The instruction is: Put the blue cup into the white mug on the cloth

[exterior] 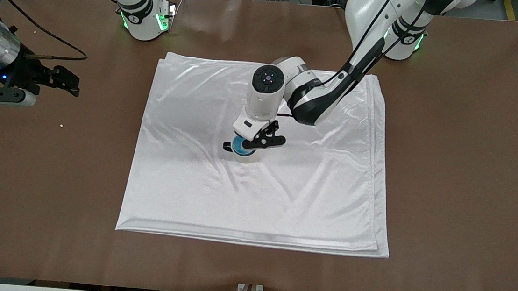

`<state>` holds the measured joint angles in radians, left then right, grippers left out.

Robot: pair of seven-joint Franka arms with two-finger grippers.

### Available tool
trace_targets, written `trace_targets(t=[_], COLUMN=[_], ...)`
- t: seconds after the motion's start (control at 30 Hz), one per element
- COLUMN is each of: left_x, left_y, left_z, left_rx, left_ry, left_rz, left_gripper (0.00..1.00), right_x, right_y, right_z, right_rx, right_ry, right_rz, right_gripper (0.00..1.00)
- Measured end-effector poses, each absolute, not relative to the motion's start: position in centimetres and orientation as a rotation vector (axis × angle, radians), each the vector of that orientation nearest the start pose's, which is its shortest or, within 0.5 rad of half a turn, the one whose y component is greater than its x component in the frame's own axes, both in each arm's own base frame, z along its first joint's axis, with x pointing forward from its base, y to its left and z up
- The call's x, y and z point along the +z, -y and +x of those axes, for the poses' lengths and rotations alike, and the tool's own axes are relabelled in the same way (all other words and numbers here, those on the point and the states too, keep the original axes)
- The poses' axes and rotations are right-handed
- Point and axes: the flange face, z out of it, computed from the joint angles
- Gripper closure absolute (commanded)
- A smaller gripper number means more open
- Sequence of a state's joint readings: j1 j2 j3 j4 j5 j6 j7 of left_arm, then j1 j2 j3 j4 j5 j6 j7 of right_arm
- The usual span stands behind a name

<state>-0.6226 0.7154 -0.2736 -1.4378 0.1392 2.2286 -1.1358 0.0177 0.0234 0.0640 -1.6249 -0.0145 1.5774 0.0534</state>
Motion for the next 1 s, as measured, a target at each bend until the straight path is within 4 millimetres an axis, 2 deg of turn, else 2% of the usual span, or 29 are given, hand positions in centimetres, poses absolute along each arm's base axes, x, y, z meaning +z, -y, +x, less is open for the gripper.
trace_targets(t=[0.2, 0.33, 0.43, 0.57, 0.77, 0.87, 1.0], left_x=[30.9, 33.9, 36.7, 41.3, 48.4, 51.6, 55.0], left_y=[54.5, 53.9, 52.8, 49.5, 43.0, 39.8, 36.0], left_z=[50.2, 51.3, 52.3, 54.2, 57.1, 57.8, 58.1], left_rx=[-0.053, -0.097, -0.128, -0.179, -0.264, -0.291, -0.298], left_ry=[0.400, 0.428, 0.458, 0.507, 0.568, 0.605, 0.580], left_rz=[-3.270, -3.285, -3.284, -3.267, -3.241, -3.220, -3.190], left_gripper=[0.00, 0.00, 0.00, 0.00, 0.00, 0.00, 0.00], right_x=[60.1, 61.4, 62.0, 62.2, 62.3, 62.3, 62.2], right_y=[-2.2, -0.7, -0.3, -0.4, -0.4, -0.2, 0.1], right_z=[55.3, 54.7, 54.3, 53.6, 52.8, 52.6, 52.6], right_rx=[0.059, 0.023, 0.009, 0.007, 0.006, 0.005, 0.003], right_ry=[-0.016, -0.060, -0.072, -0.071, -0.074, -0.081, -0.087], right_rz=[-3.157, -3.157, -3.158, -3.159, -3.160, -3.160, -3.160], right_gripper=[0.00, 0.00, 0.00, 0.00, 0.00, 0.00, 0.00])
